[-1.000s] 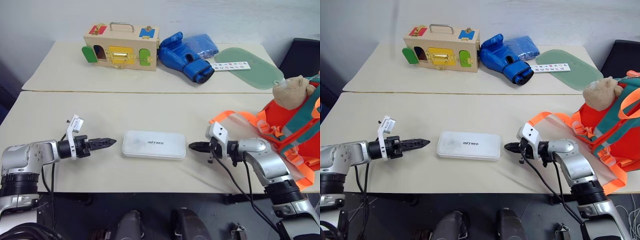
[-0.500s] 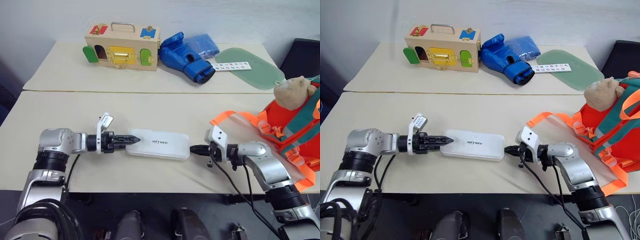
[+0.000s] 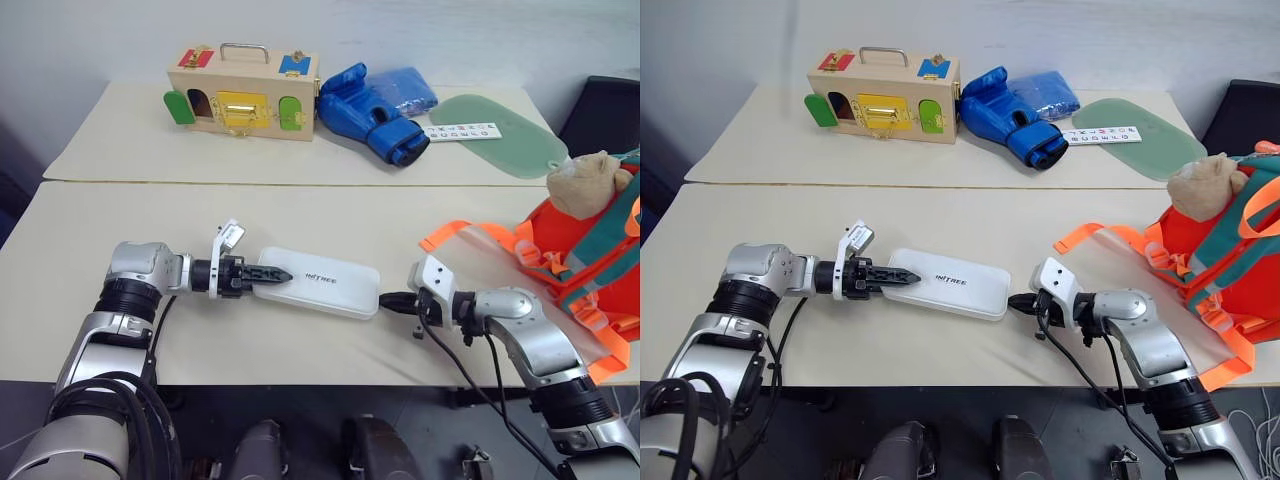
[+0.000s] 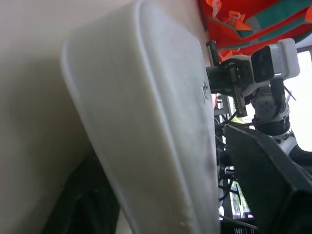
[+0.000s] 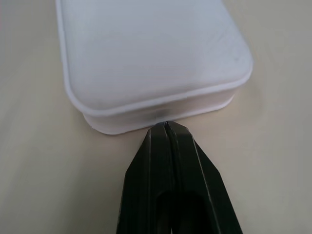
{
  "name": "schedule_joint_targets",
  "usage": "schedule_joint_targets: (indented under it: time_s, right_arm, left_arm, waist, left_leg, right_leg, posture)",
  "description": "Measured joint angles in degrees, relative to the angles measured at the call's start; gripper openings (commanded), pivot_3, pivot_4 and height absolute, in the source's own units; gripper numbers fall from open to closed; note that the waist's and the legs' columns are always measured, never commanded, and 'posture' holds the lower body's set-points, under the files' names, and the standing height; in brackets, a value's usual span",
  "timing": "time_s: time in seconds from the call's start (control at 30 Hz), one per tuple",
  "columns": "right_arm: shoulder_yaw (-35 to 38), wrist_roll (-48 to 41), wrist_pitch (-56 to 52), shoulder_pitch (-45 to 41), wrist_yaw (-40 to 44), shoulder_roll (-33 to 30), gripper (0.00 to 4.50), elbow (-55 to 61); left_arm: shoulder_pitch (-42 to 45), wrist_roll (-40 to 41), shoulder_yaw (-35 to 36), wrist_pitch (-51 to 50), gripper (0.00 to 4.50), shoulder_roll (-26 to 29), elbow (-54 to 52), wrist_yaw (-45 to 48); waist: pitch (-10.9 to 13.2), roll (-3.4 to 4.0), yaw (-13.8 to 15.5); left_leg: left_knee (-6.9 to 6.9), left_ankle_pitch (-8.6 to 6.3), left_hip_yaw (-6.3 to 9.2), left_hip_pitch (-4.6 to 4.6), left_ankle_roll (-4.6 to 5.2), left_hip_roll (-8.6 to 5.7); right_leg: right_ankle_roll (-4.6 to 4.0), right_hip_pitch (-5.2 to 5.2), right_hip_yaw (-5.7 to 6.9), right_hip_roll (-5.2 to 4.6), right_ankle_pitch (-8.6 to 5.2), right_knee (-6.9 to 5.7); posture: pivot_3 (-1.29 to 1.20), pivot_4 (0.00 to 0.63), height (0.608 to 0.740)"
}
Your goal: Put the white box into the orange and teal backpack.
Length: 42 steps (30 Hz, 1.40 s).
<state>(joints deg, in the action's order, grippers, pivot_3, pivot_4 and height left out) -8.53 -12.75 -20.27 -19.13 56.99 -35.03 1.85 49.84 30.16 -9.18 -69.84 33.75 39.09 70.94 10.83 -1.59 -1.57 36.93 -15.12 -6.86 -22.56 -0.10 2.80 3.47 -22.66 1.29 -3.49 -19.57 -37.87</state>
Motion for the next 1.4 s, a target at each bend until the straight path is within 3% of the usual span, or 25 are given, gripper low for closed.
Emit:
schedule_joint_targets:
  time_s: [0.1, 0.33, 0.43, 0.53, 0.73, 0.8, 0.9, 1.03, 1.27, 1.4]
  right_arm:
    - [0.0, 0.2, 0.0, 0.1, -0.5, 0.0, 0.0, 0.0]
    - [1.6, 0.1, -0.6, 3.1, -2.2, -0.1, 0.0, 3.2]
    - [6.3, -0.7, -3.7, 8.6, -5.3, -1.8, 0.0, 9.2]
    - [16.2, -4.3, -9.7, 17.2, -7.9, -4.2, 0.58, 16.7]
    - [46.4, -19.1, -26.8, 39.0, -7.5, -5.6, 2.7, 32.0]
    - [54.5, -22.6, -30.4, 41.5, -7.3, -5.9, 3.37, 32.1]
    - [62.7, -26.0, -34.1, 38.1, -10.1, -7.4, 4.43, 26.8]
    - [62.5, -26.3, -35.0, 27.5, -16.0, -9.2, 4.47, 16.6]
    - [50.7, -24.3, -31.5, 10.0, -22.1, -8.5, 4.47, 4.6]
    - [44.5, -21.6, -25.0, 1.6, -23.5, -6.1, 3.53, -3.6]
  left_arm:
    - [1.2, 0.1, 0.1, -0.1, 1.45, -0.4, 0.0, 2.5]
    - [0.6, 0.9, 1.9, -1.6, 1.39, -1.0, -2.6, 2.9]
    - [-1.8, 4.5, 5.9, -4.8, 1.39, 0.5, -7.9, 3.2]
    - [-4.8, 8.5, 13.1, -8.7, 1.39, 1.9, -15.0, 0.4]
    - [-11.8, 16.5, 29.8, -18.7, 1.39, -2.8, -30.8, -11.2]
    - [-13.1, 18.2, 33.9, -20.0, 1.39, -6.2, -35.4, -15.3]
    - [-15.4, 20.4, 37.5, -19.9, 1.39, -12.2, -44.1, -22.1]
    - [-16.2, 22.8, 40.0, -19.4, 1.39, -16.8, -50.7, -29.1]
    - [-16.5, 26.2, 40.4, -16.5, 1.39, -17.2, -54.2, -34.7]
    - [-16.2, 26.8, 40.1, -14.4, 1.39, -16.4, -53.9, -37.8]
  waist:
    - [0.0, 0.0, 0.0]
    - [0.0, 0.0, 0.0]
    - [0.0, 0.0, 0.0]
    - [0.0, 0.0, 0.1]
    - [0.0, 0.0, 0.8]
    - [0.0, -0.05, 0.6]
    - [0.0, -0.1, 0.1]
    - [0.0, -0.09, -0.4]
    - [0.0, -0.06, -0.1]
    - [0.0, -0.06, -0.1]
  left_leg:
    - [0.08, -0.01, 0.0, -0.04, 0.02, 0.01]
    - [0.09, -0.03, 0.04, -0.15, 0.04, 0.01]
    - [0.17, -0.02, 0.06, -0.61, 0.04, 0.02]
    - [0.15, -0.01, 0.08, -0.73, 0.03, 0.02]
    - [0.16, -0.02, 0.15, -0.62, 0.1, 0.01]
    - [0.14, -0.14, 0.18, -0.37, 0.38, 0.03]
    - [0.08, -0.19, 0.16, 0.09, 0.42, 0.0]
    - [-0.06, -0.12, 0.02, 0.16, 0.28, 0.01]
    - [-0.19, 0.13, -0.02, 0.15, -0.16, 0.02]
    - [-0.15, 0.13, -0.05, 0.14, -0.17, 0.01]
  right_leg:
    - [0.0, -0.01, 0.0, 0.0, 0.0, 0.0]
    - [0.01, -0.09, 0.0, 0.0, 0.0, -0.01]
    - [0.02, -0.55, -0.01, -0.02, 0.01, -0.1]
    - [0.03, -0.71, -0.03, -0.02, 0.01, -0.15]
    - [0.14, -0.46, -0.02, -0.01, 0.06, -0.05]
    - [0.22, -0.12, -0.01, 0.0, 0.1, 0.12]
    - [0.26, 0.34, -0.06, -0.01, 0.12, 0.27]
    - [0.23, 0.24, -0.2, 0.11, 0.11, 0.23]
    - [0.21, 0.14, -0.28, 0.25, 0.08, 0.21]
    - [0.25, 0.15, -0.29, 0.23, 0.1, 0.22]
  posture:
    - [0.0, 0.15, 0.74]
    - [0.0, 0.15, 0.74]
    - [0.0, 0.15, 0.74]
    - [0.0, 0.15, 0.74]
    - [0.0, 0.15, 0.74]
    - [0.0, 0.15, 0.74]
    - [0.0, 0.15, 0.74]
    - [0.0, 0.15, 0.74]
    - [0.0, 0.15, 0.74]
    - [0.0, 0.15, 0.74]
